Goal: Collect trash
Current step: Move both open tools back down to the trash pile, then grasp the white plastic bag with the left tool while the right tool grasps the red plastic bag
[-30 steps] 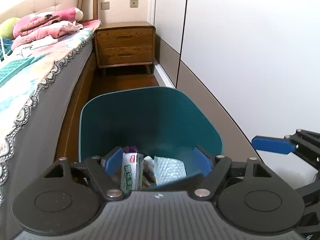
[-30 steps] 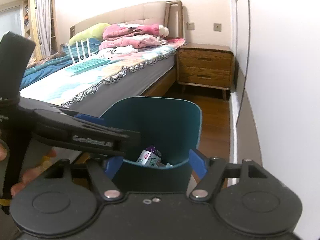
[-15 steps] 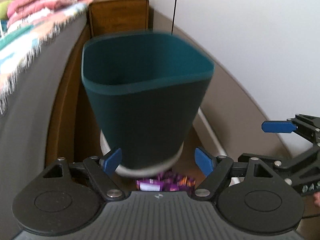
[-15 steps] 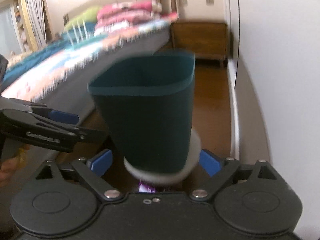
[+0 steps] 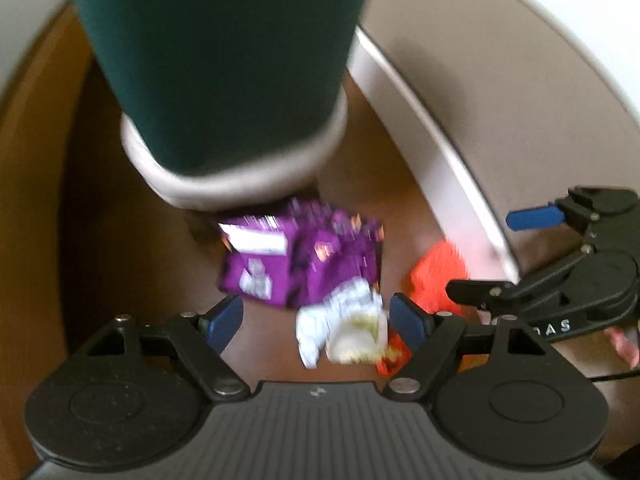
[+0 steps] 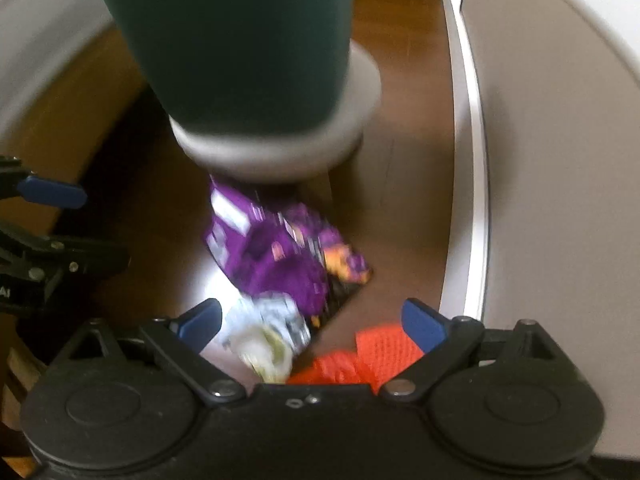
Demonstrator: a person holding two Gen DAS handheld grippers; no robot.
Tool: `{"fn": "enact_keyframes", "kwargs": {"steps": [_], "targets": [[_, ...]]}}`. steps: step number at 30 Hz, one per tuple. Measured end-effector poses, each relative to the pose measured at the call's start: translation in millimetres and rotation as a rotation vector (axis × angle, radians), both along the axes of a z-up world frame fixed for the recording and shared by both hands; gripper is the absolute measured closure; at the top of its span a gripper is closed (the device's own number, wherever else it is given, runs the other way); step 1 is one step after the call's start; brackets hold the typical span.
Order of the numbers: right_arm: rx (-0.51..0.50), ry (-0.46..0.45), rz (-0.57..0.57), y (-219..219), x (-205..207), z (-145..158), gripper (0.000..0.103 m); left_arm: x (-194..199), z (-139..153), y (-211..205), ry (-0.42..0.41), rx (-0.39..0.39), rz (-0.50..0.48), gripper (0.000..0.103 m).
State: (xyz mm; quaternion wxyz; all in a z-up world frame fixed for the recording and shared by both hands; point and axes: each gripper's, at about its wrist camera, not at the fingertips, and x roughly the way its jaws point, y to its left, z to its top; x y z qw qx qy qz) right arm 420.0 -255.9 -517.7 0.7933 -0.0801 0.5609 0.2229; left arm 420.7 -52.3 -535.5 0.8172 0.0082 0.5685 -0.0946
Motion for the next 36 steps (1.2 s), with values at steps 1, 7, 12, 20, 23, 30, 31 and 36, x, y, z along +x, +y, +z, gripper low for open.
{"fn": "enact_keyframes", "kwargs": {"steps": [1,7,12,20,23,30,31,36], "targets": [[-0.006,0.009,-0.009,-2,-3,-9,0.007,-5,-12,-4,0.01,0.007,-0.018,0.023],[-0.055,0.062,0.0,-16,-19,-55,0.007,-6,-75,-29,0.08,0.021,-0.147,0.023],[-0.063,0.087,0.008,-19,-19,-79,0.008,-3,-120,-39,0.086,0.048,-0.227,0.023],[-0.142,0.118,0.069,-11,-32,-123,0.011,2,-172,-43,0.139,0.052,-0.278,0.023],[-0.177,0.115,0.113,-5,-40,-135,0.011,4,-187,-47,0.156,0.047,-0.274,0.023],[-0.194,0.181,0.114,-7,-45,-163,0.015,6,-204,-59,0.181,0.016,-0.266,0.03],[-0.193,0.186,0.114,-7,-45,-165,0.016,8,-204,-59,0.184,0.019,-0.26,0.03],[-0.182,0.197,0.096,-10,-44,-173,0.021,15,-207,-60,0.186,0.044,-0.225,0.046]]}}
